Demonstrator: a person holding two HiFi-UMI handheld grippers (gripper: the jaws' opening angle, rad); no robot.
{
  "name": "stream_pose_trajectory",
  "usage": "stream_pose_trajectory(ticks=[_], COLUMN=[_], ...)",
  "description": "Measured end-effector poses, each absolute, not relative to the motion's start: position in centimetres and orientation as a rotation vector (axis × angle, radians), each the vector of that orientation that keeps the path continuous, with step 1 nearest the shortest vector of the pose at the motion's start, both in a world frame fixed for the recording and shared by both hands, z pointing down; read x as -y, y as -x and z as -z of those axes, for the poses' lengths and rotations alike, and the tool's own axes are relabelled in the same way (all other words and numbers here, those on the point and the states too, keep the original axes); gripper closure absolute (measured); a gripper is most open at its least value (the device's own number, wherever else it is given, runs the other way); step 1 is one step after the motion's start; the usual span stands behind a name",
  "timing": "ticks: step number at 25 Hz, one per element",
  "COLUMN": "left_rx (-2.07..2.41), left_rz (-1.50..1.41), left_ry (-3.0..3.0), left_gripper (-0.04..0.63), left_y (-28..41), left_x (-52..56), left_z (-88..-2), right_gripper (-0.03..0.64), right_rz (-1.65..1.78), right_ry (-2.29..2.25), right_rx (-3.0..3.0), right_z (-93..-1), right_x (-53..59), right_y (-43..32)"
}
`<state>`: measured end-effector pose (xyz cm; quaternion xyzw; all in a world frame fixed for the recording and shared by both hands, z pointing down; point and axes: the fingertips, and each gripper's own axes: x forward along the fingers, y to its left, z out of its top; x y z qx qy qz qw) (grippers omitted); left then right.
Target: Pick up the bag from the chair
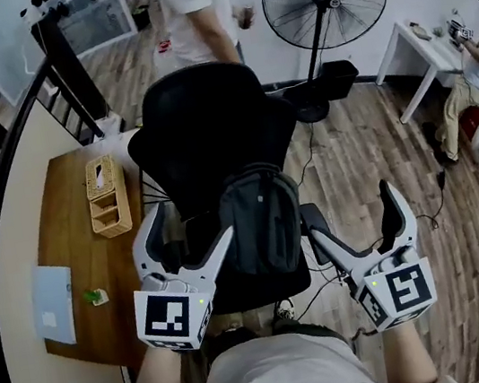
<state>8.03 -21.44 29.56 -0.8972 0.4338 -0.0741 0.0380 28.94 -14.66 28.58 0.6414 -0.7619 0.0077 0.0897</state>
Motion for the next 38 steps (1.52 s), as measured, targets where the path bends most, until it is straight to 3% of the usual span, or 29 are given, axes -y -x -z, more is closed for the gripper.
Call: stream_pose_trajectory(ticks=[17,38], left_rx=[-1.555,-1.393], left_rz=[0.318,0.433], left_ry=[2.627,2.776], left_gripper=[0.166,0.166], left_y=[-7.0,-6.8], left_x=[20.8,28.7], left_z=[-30.0,-35.6], right_gripper=[0.038,0.041], right_rz=[-0.043,-0.257], right_ry=[-1.707,-1.778], right_rx=[2.443,2.285], right_z=[-30.2,-35.6], right_x=[19.0,24.7], right_y=[-29.1,-28.2])
